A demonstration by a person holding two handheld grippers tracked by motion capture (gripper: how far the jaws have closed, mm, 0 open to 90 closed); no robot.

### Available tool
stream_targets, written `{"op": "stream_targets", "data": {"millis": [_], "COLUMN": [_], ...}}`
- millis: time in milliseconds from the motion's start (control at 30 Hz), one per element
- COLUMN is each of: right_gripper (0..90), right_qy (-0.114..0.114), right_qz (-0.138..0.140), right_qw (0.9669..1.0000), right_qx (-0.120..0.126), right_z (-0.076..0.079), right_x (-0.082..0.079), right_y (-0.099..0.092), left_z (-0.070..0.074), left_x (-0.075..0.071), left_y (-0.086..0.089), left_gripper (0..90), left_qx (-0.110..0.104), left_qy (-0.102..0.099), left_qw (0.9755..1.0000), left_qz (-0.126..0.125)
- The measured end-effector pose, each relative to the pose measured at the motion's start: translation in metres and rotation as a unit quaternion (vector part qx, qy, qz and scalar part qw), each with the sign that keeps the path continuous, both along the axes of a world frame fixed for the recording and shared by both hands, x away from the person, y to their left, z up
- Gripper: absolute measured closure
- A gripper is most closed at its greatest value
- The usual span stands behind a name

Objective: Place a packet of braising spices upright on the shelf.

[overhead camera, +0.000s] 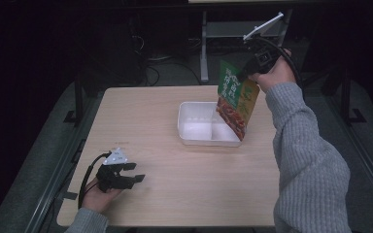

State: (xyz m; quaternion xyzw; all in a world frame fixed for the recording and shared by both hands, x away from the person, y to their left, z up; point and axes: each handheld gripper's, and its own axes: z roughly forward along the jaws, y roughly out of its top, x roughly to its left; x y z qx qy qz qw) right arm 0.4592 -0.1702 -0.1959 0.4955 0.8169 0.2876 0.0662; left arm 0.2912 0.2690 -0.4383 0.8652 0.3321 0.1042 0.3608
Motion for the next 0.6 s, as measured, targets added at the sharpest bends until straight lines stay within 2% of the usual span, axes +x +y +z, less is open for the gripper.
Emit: {"op": "stream_targets", "data": {"millis": [267, 600], "right_gripper": [90.0, 90.0], "right_qy": [-0.006, -0.009], "right_qz": [0.000, 0.000], "right_qw": [0.9999, 0.9996], "right_qx": [-0.015, -0.025], "right_z": [-0.006, -0.016], "right_x": [0.010, 0.015], "right_y": [0.005, 0.013], "left_z": [0.001, 0.001], "left_x": [0.000, 0.000], "left_y": [0.000, -0.001], "left_gripper": [40.2, 40.1], "left_qx": [-0.001, -0.002], "left_qy": [-0.003, -0.004], "left_qw": [1.0000, 1.0000], "left_qz": [0.001, -0.002]}}
